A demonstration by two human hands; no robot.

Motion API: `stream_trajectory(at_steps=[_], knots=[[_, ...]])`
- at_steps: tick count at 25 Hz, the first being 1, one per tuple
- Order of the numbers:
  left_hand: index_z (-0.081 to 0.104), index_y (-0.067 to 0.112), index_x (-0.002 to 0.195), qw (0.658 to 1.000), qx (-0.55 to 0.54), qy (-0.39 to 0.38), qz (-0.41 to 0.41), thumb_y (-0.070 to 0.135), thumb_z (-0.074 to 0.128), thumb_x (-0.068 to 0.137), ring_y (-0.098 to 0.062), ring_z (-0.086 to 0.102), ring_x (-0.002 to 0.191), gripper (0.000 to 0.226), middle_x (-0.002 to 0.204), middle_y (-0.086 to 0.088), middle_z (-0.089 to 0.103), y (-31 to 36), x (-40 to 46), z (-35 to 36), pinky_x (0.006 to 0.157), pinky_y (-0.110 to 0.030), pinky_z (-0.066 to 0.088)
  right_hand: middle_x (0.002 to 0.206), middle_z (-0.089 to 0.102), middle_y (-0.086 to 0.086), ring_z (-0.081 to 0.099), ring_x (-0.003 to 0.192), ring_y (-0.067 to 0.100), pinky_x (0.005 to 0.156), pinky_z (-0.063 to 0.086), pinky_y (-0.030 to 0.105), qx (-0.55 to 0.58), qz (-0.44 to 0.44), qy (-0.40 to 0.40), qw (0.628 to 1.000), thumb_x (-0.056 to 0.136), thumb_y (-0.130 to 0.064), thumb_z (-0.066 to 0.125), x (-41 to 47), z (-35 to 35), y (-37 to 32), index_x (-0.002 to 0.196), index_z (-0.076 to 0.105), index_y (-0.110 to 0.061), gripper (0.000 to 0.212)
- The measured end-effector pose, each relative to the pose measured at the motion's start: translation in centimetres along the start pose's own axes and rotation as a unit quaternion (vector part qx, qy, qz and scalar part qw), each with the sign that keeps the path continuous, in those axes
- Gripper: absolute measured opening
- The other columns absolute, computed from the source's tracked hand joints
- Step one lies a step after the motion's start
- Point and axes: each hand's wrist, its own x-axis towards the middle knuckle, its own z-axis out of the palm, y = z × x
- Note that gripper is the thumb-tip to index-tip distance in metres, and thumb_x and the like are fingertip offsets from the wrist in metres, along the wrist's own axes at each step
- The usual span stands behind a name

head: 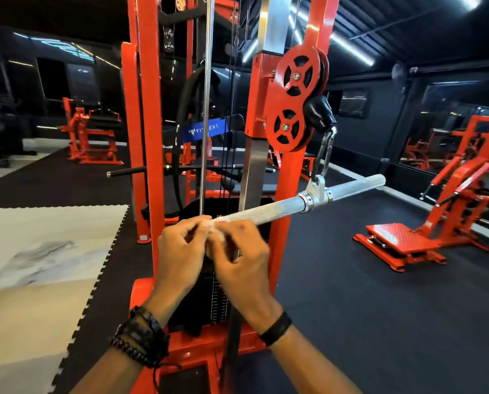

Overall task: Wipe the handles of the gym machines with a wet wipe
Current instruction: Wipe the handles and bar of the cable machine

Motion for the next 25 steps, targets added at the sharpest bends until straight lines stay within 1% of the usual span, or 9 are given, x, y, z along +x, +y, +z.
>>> stream_trajectory(at_steps=[3,6,9,11,13,15,20,23,25], knots=[[0.077,0.016,0.089,1.0,-0.02,-0.005,-0.009,0.005,0.055,0.098,-0.01,0.071,0.079,0.026,0.084,0.004,0.077,0.0,0.3,-0.3,0.077,-0.034,0.058,0.093,0.06,0.006,0.058,0.084,0.009,0.078,0.05,0.021,0.006,-0.02,-0.027,0.999,0.091,-0.008,0.068,0.1,0.7,-0.3,0.106,0.069,-0.007,0.015],[0.075,0.007,0.103,0.999,-0.038,-0.012,-0.031,0.01,0.059,0.097,-0.018,0.07,0.064,0.017,0.086,-0.006,0.075,-0.1,0.6,-0.3,0.066,-0.046,0.061,0.086,0.062,0.005,0.053,0.077,0.008,0.074,0.039,0.008,-0.059,0.0,0.04,0.997,0.088,-0.005,0.07,2.1,-2.5,3.1,0.098,0.071,-0.01,0.011],[0.073,0.006,0.112,0.999,-0.01,-0.026,-0.019,0.011,0.064,0.094,-0.018,0.071,0.064,0.02,0.09,-0.005,0.075,-0.4,0.5,-0.1,0.064,-0.031,0.061,0.086,0.064,0.01,0.052,0.072,0.009,0.07,0.035,0.001,-0.139,0.068,0.126,0.98,0.085,-0.006,0.07,5.3,-7.2,7.3,0.092,0.072,-0.011,0.008],[0.072,0.01,0.113,0.999,0.004,-0.045,0.002,0.008,0.068,0.091,-0.017,0.073,0.07,0.023,0.097,-0.005,0.074,-0.4,0.3,0.1,0.067,-0.026,0.06,0.089,0.064,0.013,0.052,0.071,0.002,0.068,0.035,-0.003,-0.15,0.115,0.138,0.972,0.085,-0.009,0.071,6.4,-8.5,8.4,0.09,0.072,-0.008,0.005],[0.071,0.016,0.113,0.995,0.036,-0.072,0.052,0.005,0.073,0.086,-0.014,0.071,0.086,0.028,0.104,0.001,0.071,-0.5,0.1,0.5,0.077,-0.029,0.06,0.089,0.063,0.009,0.053,0.071,0.001,0.069,0.038,0.0,-0.149,0.106,0.128,0.975,0.085,-0.008,0.071,6.1,-7.5,7.9,0.09,0.073,-0.008,0.005],[0.071,0.016,0.112,0.991,0.055,-0.083,0.094,0.003,0.075,0.083,-0.012,0.068,0.098,0.032,0.106,0.005,0.068,-0.6,0.2,0.7,0.085,-0.032,0.058,0.088,0.061,0.004,0.055,0.074,0.009,0.07,0.043,0.01,-0.123,0.064,0.102,0.985,0.085,-0.004,0.071,4.5,-4.9,5.9,0.092,0.072,-0.009,0.008],[0.071,0.011,0.112,0.985,0.031,-0.103,0.136,-0.008,0.071,0.083,-0.013,0.067,0.103,0.035,0.108,0.001,0.068,-0.3,0.6,0.5,0.088,-0.026,0.055,0.091,0.057,0.006,0.056,0.08,0.009,0.073,0.049,0.017,-0.021,-0.028,-0.025,0.999,0.089,-0.004,0.068,1.2,-0.2,0.9,0.103,0.071,-0.005,0.014],[0.07,0.014,0.112,0.985,0.029,-0.106,0.131,-0.008,0.073,0.081,-0.013,0.065,0.106,0.038,0.109,0.0,0.065,-0.5,0.6,0.3,0.09,-0.025,0.055,0.087,0.06,0.006,0.05,0.077,0.0,0.073,0.039,0.005,-0.07,-0.025,0.015,0.997,0.086,-0.004,0.072,2.9,-2.9,3.7,0.096,0.072,-0.008,0.011],[0.07,0.013,0.112,0.983,0.045,-0.102,0.146,-0.008,0.075,0.079,-0.013,0.063,0.109,0.039,0.11,0.002,0.063,-0.8,0.4,0.3,0.092,-0.028,0.055,0.086,0.062,0.004,0.047,0.077,-0.003,0.07,0.041,0.007,-0.134,0.015,0.089,0.987,0.084,-0.005,0.073,5.0,-6.2,7.1,0.091,0.073,-0.011,0.009]])
